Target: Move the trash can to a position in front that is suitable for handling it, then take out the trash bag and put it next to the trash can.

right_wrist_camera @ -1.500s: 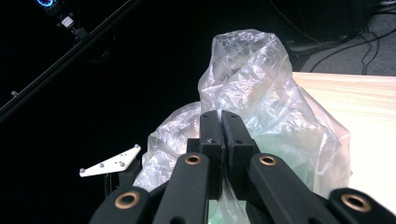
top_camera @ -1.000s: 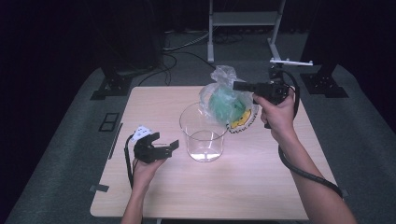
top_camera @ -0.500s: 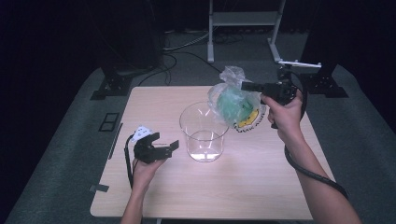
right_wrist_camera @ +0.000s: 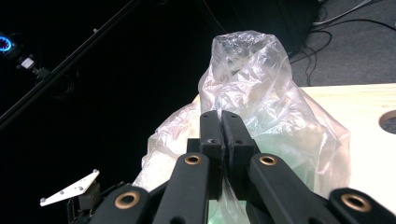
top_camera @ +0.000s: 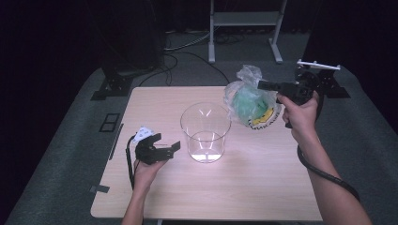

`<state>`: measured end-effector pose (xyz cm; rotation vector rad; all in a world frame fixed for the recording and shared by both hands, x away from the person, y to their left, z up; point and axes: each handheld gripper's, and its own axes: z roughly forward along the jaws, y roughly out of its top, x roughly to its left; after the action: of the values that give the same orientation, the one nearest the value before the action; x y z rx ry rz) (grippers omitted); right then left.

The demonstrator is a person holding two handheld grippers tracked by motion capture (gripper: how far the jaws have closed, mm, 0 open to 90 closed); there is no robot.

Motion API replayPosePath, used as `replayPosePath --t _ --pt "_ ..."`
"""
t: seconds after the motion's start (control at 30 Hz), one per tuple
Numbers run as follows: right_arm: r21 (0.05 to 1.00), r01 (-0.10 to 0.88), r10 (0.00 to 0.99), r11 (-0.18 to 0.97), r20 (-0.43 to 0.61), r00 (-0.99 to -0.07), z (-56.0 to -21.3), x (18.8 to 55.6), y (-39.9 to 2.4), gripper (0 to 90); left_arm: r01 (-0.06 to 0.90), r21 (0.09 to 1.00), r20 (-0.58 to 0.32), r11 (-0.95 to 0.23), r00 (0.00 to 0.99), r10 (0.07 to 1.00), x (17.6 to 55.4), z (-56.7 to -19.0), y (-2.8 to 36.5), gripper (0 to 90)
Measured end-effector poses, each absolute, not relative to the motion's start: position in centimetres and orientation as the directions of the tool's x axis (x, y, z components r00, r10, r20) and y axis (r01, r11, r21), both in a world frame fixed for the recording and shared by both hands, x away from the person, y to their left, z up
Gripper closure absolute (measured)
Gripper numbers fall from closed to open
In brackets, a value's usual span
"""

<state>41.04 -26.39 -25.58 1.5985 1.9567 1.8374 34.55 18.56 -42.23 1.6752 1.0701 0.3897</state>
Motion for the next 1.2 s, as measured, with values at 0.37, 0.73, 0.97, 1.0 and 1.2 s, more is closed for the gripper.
replayPosePath --t 0.37,0.73,0.97,1.0,1.2 --pt "0.724 0.646 0.656 -0.243 0.613 -0.440 -27.1 41.5 -27.6 88.9 0.455 0.890 -0.245 -0.040 0.549 0.799 34.6 -42.2 18.5 2.5" --pt "0.698 0.667 0.656 -0.262 0.635 -0.407 -29.4 42.0 -28.4 88.9 0.451 0.891 -0.240 -0.044 0.551 0.799 34.6 -42.1 18.4 2.5" --pt "0.688 0.672 0.655 -0.272 0.645 -0.395 -30.1 42.0 -29.1 88.9 0.454 0.890 -0.239 -0.048 0.554 0.798 34.6 -42.2 18.2 2.5" --pt "0.687 0.673 0.654 -0.273 0.646 -0.394 -30.2 42.0 -29.2 88.9 0.453 0.890 -0.239 -0.048 0.554 0.797 34.6 -42.2 18.2 2.5" --pt "0.676 0.686 0.662 -0.269 0.647 -0.378 -31.5 42.1 -29.4 88.8 0.455 0.889 -0.239 -0.049 0.553 0.798 34.6 -42.2 18.2 2.5"
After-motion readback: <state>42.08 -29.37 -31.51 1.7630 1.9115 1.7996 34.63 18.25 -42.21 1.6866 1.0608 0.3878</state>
